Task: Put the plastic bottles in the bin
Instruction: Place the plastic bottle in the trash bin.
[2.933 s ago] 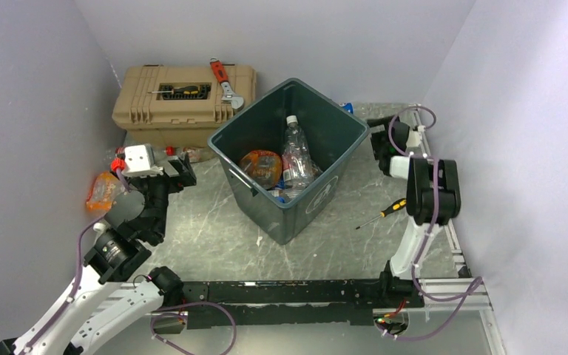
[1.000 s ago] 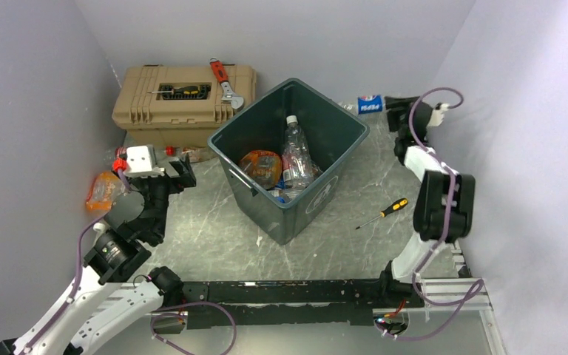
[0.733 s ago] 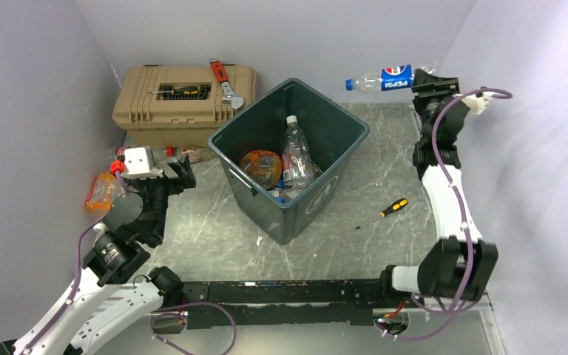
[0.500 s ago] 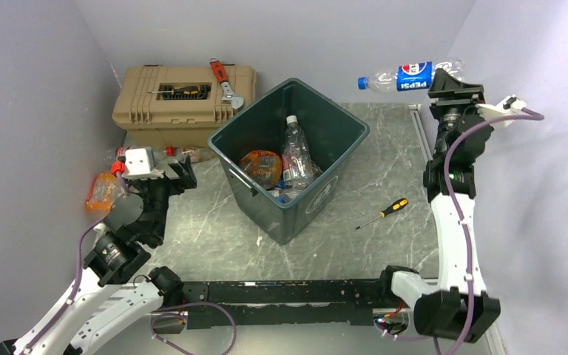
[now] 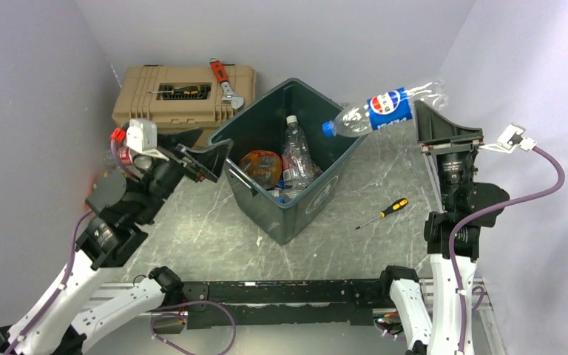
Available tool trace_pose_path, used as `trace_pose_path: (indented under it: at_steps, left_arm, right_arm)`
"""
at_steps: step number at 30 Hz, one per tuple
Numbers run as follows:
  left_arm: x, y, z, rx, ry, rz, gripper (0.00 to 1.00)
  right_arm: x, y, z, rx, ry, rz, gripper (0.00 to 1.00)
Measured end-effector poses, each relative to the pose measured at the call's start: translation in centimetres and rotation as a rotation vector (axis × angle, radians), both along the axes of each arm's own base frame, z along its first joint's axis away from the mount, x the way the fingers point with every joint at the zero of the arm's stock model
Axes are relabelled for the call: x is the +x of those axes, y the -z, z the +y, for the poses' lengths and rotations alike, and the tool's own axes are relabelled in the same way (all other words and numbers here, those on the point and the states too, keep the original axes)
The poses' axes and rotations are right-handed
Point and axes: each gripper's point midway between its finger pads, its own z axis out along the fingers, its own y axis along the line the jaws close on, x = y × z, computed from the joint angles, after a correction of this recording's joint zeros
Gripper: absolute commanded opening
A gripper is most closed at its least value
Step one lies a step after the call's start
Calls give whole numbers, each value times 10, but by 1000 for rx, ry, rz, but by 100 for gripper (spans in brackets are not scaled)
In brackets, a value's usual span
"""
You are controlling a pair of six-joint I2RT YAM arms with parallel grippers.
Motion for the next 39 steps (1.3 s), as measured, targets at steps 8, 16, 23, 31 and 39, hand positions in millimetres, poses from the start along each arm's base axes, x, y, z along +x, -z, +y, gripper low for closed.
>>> trace_pose_path:
  at_steps: [8, 16, 23, 31, 39]
  left_arm:
    - [-52, -98, -100, 35, 616, -149, 99]
    - [-64, -62, -172, 72, 1067, 48, 100]
    - [-107, -27, -211, 144, 1317, 183, 99]
    - [-154, -31, -222, 223, 1407, 140, 100]
    - [-147, -7, -250, 268, 1383, 202, 99]
  right_arm:
    - [-50, 17, 64, -163, -301, 3, 30]
    - [-107, 21, 107, -318, -538, -52, 29]
    - [-132, 29, 127, -369, -708, -58, 29]
    - [-142, 26, 132, -391, -755, -90, 28]
    - [-139, 27, 132, -386, -761, -78, 27]
